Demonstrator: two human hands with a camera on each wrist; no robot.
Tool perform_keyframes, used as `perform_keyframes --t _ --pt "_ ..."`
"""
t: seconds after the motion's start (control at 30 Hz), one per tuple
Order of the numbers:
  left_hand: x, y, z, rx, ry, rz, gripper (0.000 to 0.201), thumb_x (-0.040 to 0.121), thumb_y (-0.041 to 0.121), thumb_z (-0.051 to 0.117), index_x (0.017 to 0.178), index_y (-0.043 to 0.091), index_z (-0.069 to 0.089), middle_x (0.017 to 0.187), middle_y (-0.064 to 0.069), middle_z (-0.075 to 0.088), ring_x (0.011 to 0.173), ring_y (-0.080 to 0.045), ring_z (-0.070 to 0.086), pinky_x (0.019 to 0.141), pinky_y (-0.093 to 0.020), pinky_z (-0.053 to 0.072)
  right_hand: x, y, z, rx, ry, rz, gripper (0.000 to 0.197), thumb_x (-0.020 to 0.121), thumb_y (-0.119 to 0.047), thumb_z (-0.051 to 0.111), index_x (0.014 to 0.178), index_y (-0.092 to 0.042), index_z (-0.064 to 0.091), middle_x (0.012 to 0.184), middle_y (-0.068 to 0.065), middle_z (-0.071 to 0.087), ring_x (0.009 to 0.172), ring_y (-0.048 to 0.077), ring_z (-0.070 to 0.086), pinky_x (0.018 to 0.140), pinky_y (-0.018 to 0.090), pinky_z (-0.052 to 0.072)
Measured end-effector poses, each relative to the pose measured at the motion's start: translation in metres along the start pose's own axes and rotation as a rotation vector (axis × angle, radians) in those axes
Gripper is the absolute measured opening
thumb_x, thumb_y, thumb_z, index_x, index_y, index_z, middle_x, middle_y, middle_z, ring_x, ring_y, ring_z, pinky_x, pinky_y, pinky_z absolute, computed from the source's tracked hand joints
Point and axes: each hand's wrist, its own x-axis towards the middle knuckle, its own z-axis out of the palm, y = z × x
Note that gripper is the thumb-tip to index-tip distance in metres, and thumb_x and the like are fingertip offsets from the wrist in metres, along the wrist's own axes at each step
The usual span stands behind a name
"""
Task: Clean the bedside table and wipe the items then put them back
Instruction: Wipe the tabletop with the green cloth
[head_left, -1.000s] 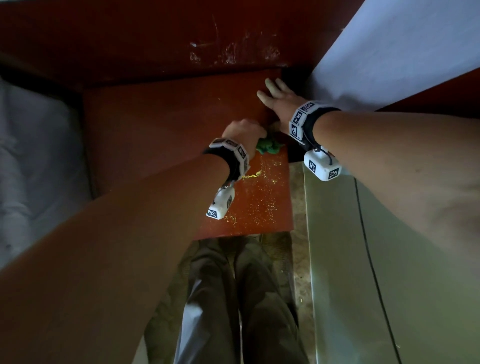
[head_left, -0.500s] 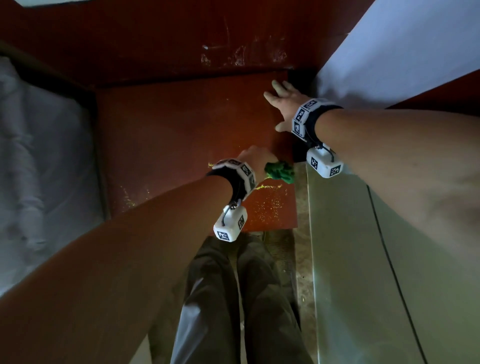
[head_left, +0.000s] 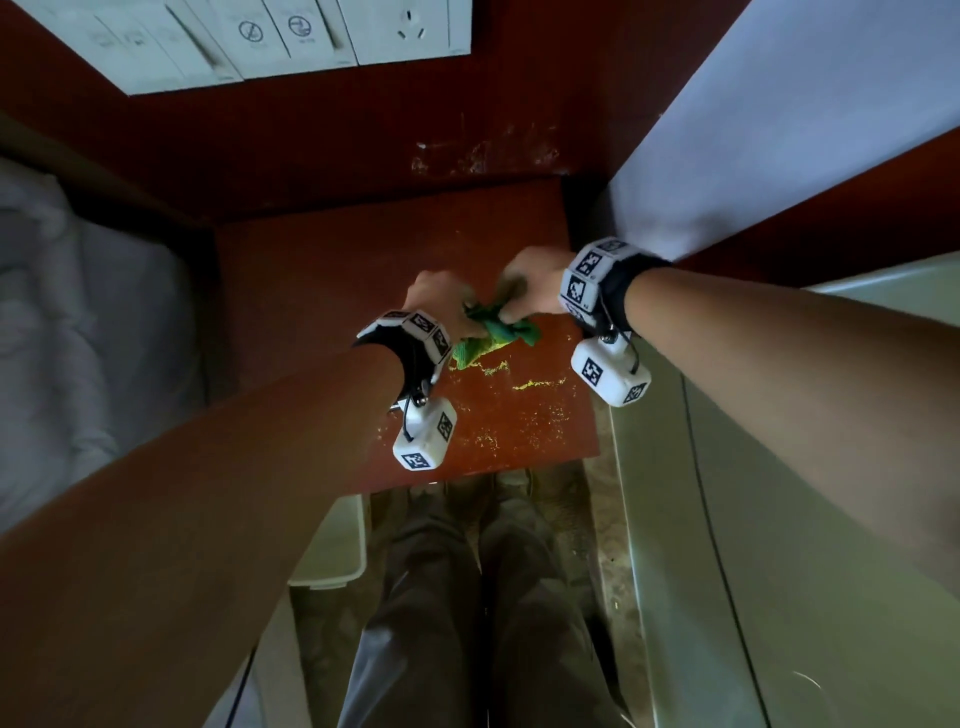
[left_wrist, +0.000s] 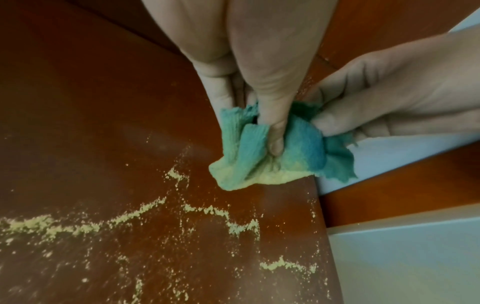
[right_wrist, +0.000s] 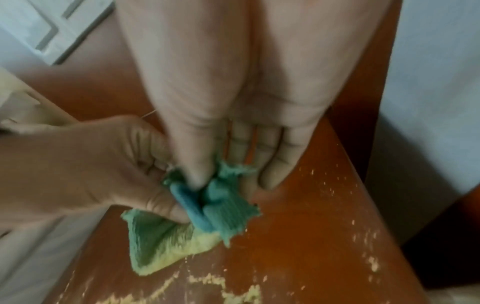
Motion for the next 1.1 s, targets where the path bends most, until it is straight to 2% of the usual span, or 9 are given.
perform_keyframes --t 0.2,0.37,0.5,0.57,0.63,0.7,0.8,0.9,1.1 --pt "-0.002 -0.008 -0.015 0.069 -0.019 0.024 0.034 0.093 0.033 0.064 0.124 0.019 0.067 0.112 -0.004 0.067 0.109 -0.022 0.061 0.093 -0.031 0.054 -0.005 -0.009 0.013 -0.013 0.068 0.083 0.014 0.092 -0.025 0.062 0.104 -0.018 0.064 0.092 0.000 0.063 0.078 0.015 0.058 0.063 0.026 0.045" --pt "-0.007 0.006 -0.011 0.116 0.004 0.060 0.032 0.095 0.029 0.064 0.125 0.017 0.066 0.113 -0.007 0.066 0.104 -0.022 0.063 0.090 -0.031 0.056 0.002 -0.022 0.027 0.065 0.075 0.103 0.058 0.073 -0.037 0.082 0.120 -0.013 0.056 0.101 -0.001 0.063 0.088 0.020 0.062 0.081 0.036 0.054" --pt "-0.010 0.009 -0.015 0.083 -0.005 0.085 0.038 0.087 0.045 0.069 0.118 0.022 0.069 0.107 -0.001 0.069 0.093 -0.019 0.062 0.079 -0.027 0.054 0.002 -0.017 0.025 -0.234 0.111 0.123 0.021 0.084 -0.031 0.072 0.101 -0.019 0.067 0.078 -0.004 0.061 0.067 0.014 0.058 0.054 0.023 0.042" --pt "-0.012 0.003 -0.015 -0.006 0.030 0.057 0.037 0.087 0.049 0.068 0.114 0.023 0.069 0.105 0.001 0.068 0.093 -0.017 0.064 0.083 -0.032 0.057 0.000 -0.008 0.022 -0.156 0.148 0.125 0.013 0.087 -0.019 0.069 0.099 -0.025 0.068 0.085 -0.003 0.066 0.070 0.014 0.061 0.057 0.023 0.048" --pt "-0.015 -0.007 -0.013 -0.095 0.073 0.039 0.038 0.087 0.046 0.069 0.117 0.023 0.066 0.111 0.004 0.067 0.101 -0.016 0.064 0.090 -0.034 0.055 -0.003 0.005 0.020 -0.033 0.227 0.164 0.023 0.088 -0.015 0.068 0.105 -0.029 0.069 0.094 -0.002 0.068 0.083 0.020 0.065 0.074 0.030 0.056" --pt "-0.017 -0.019 -0.009 -0.126 0.089 0.023 0.056 0.083 0.045 0.073 0.132 0.023 0.056 0.128 0.003 0.060 0.117 -0.019 0.059 0.099 -0.037 0.049 -0.002 0.019 0.014 0.036 0.332 0.221 0.019 0.089 -0.020 0.068 0.107 -0.025 0.069 0.097 -0.001 0.067 0.089 0.023 0.064 0.078 0.030 0.053" --pt "-0.021 -0.036 0.001 -0.022 0.050 -0.025 0.096 0.074 0.048 0.079 0.152 0.023 0.029 0.156 -0.005 0.030 0.144 -0.030 0.029 0.112 -0.051 0.033 0.002 0.034 0.002 0.099 0.507 0.276 0.013 0.092 -0.017 0.062 0.105 -0.017 0.066 0.110 0.005 0.060 0.101 0.026 0.062 0.079 0.026 0.044" --pt "-0.024 -0.046 0.018 0.085 0.036 -0.047 0.127 0.062 0.053 0.086 0.157 0.021 0.009 0.162 -0.006 0.008 0.149 -0.032 0.009 0.116 -0.057 0.021 0.011 0.044 -0.005 0.049 0.602 0.285 0.031 0.096 -0.013 0.052 0.125 -0.017 0.063 0.129 0.011 0.050 0.111 0.029 0.056 0.086 0.024 0.039" --pt "-0.028 -0.060 0.052 0.170 -0.040 -0.100 0.153 0.052 0.057 0.089 0.155 0.020 -0.017 0.161 -0.007 -0.024 0.149 -0.034 -0.016 0.119 -0.057 0.003 0.040 0.050 -0.001 -0.150 0.636 0.213 0.038 0.092 -0.012 0.054 0.127 -0.024 0.061 0.129 0.007 0.050 0.115 0.034 0.049 0.097 0.044 0.045"
